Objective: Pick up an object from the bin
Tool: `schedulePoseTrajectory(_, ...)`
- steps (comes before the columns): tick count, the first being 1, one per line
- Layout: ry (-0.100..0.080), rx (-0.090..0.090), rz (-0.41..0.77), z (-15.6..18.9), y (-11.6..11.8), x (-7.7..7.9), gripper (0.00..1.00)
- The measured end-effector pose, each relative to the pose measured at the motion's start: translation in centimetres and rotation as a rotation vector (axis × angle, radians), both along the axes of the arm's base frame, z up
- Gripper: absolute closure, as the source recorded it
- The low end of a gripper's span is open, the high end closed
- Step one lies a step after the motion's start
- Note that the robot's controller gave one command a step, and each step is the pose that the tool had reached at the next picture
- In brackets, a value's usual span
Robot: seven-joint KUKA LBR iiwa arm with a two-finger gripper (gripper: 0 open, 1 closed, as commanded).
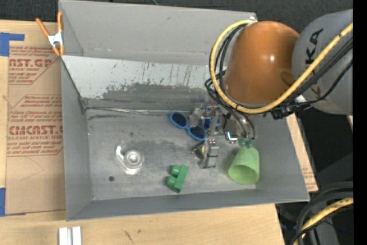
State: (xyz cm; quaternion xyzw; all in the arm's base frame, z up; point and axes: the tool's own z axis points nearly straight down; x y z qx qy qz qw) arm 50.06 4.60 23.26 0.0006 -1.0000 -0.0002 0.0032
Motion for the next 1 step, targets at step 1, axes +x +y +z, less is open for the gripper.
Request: schedulePoseTrajectory(1, -0.007, 0.000, 0.103, -1.59, -1.19, 1.18, 0.00)
